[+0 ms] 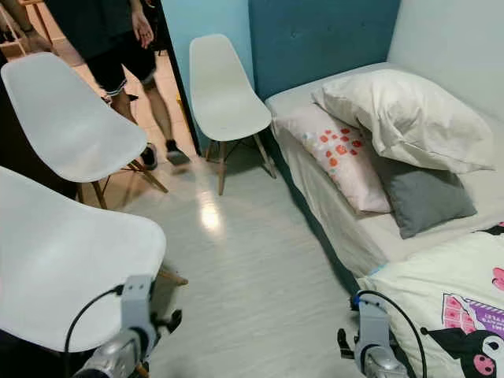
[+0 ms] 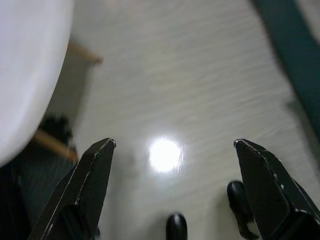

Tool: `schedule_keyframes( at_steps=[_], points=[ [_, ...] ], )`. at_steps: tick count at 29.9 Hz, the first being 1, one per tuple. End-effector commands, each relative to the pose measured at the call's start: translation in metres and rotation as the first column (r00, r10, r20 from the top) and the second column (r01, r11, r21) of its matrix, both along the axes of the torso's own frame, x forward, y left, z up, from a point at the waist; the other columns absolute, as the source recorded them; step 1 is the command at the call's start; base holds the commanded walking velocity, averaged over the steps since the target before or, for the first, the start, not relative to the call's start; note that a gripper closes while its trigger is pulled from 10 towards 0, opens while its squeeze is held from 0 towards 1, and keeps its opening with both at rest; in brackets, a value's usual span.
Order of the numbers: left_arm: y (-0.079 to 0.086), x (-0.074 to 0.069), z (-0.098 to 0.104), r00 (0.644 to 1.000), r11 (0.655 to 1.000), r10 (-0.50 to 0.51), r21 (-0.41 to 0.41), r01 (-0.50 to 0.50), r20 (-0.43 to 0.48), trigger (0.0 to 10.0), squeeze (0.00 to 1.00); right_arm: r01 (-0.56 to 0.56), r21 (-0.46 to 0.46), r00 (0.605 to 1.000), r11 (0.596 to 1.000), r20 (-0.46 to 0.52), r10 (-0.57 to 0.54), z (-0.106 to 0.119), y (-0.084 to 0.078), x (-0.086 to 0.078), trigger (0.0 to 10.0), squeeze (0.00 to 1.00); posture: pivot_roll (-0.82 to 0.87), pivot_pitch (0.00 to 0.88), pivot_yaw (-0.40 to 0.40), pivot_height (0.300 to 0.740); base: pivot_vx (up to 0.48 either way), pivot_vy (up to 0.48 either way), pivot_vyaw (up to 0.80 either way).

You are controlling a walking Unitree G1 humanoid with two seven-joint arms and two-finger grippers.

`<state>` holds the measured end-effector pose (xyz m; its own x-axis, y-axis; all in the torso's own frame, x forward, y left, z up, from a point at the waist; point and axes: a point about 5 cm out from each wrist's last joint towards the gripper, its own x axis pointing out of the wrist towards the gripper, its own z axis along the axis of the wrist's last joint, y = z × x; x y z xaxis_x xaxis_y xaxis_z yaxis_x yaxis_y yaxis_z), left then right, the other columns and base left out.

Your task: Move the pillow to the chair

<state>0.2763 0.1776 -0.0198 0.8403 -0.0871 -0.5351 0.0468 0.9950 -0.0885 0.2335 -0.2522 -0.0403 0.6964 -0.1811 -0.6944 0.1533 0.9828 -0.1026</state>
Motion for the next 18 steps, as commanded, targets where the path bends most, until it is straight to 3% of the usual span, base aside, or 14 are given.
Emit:
schedule_keyframes(
  at_steps=[1, 12, 16, 18],
  points=[
    [-0.004, -0.001, -0.001, 1.000, 1.000, -0.027, 0.003, 0.027, -0.002, 10.0, 0.00, 0.023, 0.016, 1.000, 1.000, 0.001, -0.023, -0.004, 0.001, -0.006, 10.0, 0.00, -0.26, 0.142, 0.042, 0.740, 0.000, 0.000, 0.00],
    [0.002, 0.002, 0.002, 1.000, 0.998, -0.021, 0.053, 0.020, 0.010, 10.0, 0.00, 0.030, 0.035, 0.999, 0.999, 0.020, -0.030, -0.003, 0.006, -0.003, 10.0, 0.00, -0.26, 0.151, 0.048, 0.740, 0.000, 0.000, 0.00],
    [0.009, 0.001, 0.002, 0.999, 0.995, 0.047, 0.090, -0.048, 0.012, 10.0, 0.00, 0.011, 0.045, 1.000, 0.999, 0.029, -0.012, -0.001, 0.011, 0.003, 10.0, 0.00, -0.23, 0.144, 0.037, 0.740, 0.000, 0.000, 0.00],
    [0.017, 0.000, 0.001, 0.990, 0.986, 0.137, 0.096, -0.137, 0.008, 10.0, 0.00, -0.020, 0.045, 0.999, 0.999, 0.032, 0.019, 0.001, 0.019, 0.010, 10.0, 0.00, -0.22, 0.130, 0.043, 0.740, 0.000, 0.000, 0.00]
  ],
)
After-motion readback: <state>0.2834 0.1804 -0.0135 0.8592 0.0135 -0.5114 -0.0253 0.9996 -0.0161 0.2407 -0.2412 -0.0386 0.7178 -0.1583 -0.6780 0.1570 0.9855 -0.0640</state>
